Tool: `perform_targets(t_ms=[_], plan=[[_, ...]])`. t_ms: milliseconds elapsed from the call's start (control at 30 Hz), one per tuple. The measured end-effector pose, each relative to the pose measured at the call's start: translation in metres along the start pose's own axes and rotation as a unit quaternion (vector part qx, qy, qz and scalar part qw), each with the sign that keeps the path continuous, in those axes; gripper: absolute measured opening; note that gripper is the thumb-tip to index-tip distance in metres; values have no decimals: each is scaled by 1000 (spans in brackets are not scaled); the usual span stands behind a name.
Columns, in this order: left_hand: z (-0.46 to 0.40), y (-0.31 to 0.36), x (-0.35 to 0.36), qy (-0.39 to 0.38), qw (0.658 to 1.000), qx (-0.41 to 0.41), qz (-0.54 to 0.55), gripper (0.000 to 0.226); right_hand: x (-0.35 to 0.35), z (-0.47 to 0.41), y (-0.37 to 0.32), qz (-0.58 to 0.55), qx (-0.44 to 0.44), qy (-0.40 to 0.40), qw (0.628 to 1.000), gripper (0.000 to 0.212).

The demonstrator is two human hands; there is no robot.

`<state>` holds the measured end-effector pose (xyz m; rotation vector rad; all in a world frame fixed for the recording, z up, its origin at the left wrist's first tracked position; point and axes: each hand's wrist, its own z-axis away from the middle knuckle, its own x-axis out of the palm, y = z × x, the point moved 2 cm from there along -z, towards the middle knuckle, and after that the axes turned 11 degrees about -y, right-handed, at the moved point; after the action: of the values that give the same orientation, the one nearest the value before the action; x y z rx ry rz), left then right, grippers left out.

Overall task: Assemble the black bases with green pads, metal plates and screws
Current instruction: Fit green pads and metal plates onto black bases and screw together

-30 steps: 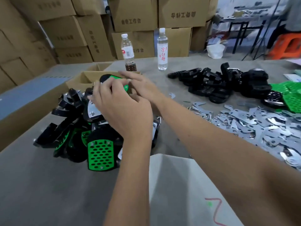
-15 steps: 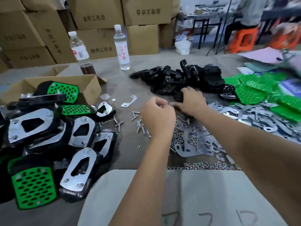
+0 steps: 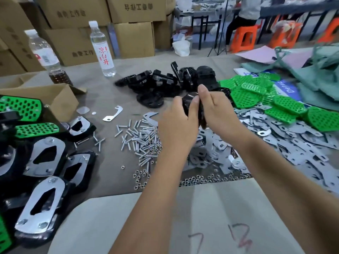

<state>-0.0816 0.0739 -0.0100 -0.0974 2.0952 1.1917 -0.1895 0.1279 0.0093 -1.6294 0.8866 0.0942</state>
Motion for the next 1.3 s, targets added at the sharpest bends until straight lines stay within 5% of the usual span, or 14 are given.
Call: perform_targets(t_ms=[133,233,333,433,600,733,867,967,1067,1167,1300], plan=[[9,20,29,-54,995,-59,64,48,-47,25,24,112,47,63,991,68],[19,33,51,-88,978,-124,142,53,-101,33,63,342,131,137,920,45],[29,50,74,-116,933,-202,273,47,-134,41,98,441,274,41,854,57],[35,69,90,-119,907,-240,325,45,-141,47,109,408,275,32,870,59],[43,85,96,-128,891,-259,350,42,-152,50,101,369,227,90,897,34],[46,82,85,-117,880,-262,378,18,-144,61,98,370,262,16,891,71],[49,67,71,-94,873,-263,400,17,-141,64,83,263,254,46,930,87],[53,56,53,-82,866,-265,416,11,-138,68,64,251,223,110,935,44],[58,35,29,-53,849,-271,450,13,-108,76,35,-87,182,148,968,6],[67,8,1,-23,830,-271,487,9,-51,80,6,-454,150,34,877,13],[83,-21,-31,-15,856,-224,466,29,15,90,-14,-526,110,-40,842,27]])
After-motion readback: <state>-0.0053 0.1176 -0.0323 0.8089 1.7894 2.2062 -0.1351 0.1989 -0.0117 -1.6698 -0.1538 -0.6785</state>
